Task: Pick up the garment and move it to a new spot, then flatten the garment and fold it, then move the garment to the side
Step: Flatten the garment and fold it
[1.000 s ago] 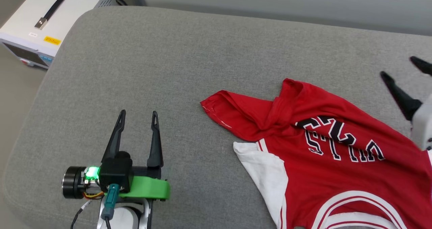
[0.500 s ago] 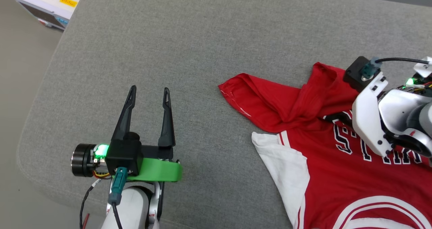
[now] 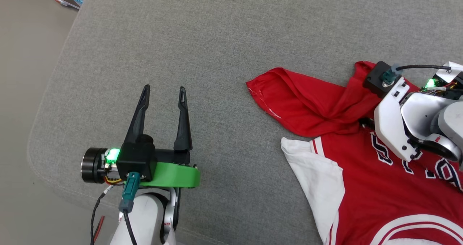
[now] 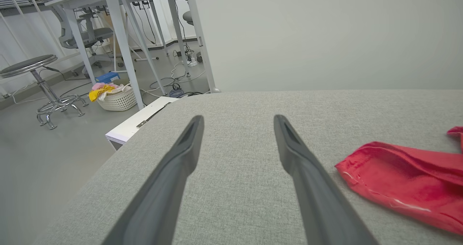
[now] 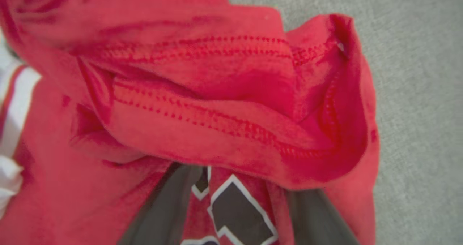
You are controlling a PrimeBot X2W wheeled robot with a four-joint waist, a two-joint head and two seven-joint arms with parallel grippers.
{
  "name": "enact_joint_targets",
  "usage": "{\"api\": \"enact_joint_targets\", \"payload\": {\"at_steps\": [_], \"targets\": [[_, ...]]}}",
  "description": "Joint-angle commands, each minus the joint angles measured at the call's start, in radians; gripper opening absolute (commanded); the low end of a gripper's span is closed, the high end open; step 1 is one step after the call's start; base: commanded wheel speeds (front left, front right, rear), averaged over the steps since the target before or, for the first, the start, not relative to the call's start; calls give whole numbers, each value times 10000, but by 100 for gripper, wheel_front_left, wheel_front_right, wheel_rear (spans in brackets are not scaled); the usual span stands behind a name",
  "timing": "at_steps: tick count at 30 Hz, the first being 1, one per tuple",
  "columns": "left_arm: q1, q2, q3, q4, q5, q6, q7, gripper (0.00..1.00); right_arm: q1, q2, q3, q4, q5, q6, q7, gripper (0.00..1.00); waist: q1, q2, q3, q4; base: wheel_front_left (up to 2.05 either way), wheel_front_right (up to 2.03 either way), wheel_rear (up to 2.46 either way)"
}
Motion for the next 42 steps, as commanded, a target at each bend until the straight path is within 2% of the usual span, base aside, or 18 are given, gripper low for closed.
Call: {"api": "enact_joint_targets", "payload": {"at_steps": [1,6,13,16,19,27,28,29,30,36,42], "targets": [[-55,-64,51,29,-19,70,-57,100,338,306,411,477,28,-53,-394,0,1,0,-235,-152,0,0,0],[157,-48,199,22,81,48,-57,100,75,419,-347,484,239,-53,-2025,0,1,0,-691,-481,0,0,0],[367,13,269,-13,186,-49,-57,100,-7,359,-1802,922,349,-53,-3124,0,1,0,-1030,-848,0,0,0],[355,9,248,-24,215,-84,-57,100,139,396,-2627,1624,635,-53,-3305,0,1,0,-1036,-870,0,0,0],[352,0,184,-33,230,-110,-57,100,334,433,-3041,2537,661,-53,-3239,0,1,0,-995,-831,0,0,0],[421,-32,32,127,194,-128,-57,100,1084,1452,-3122,5068,544,-53,-3193,0,1,0,-1038,-758,0,0,0],[445,-34,14,163,199,-136,-57,100,1146,1593,-3119,5241,559,-53,-3284,25,1,0,-1111,-777,0,0,0],[484,-35,4,200,209,-139,-57,100,1196,1756,-3140,5433,569,-53,-3464,74,1,0,-1204,-809,0,0,0],[523,-28,9,228,221,-137,-57,100,1216,1867,-3151,5554,539,-53,-3666,100,1,0,-1299,-852,0,0,0],[818,222,46,412,324,-200,-57,100,1303,2072,-3507,5817,8,-53,-5978,100,1,0,-2007,-1177,0,0,0],[1164,536,169,473,378,-180,-57,100,1852,2150,-4508,5537,-628,-53,-8436,100,1,0,-2680,-1687,0,0,0]]}}
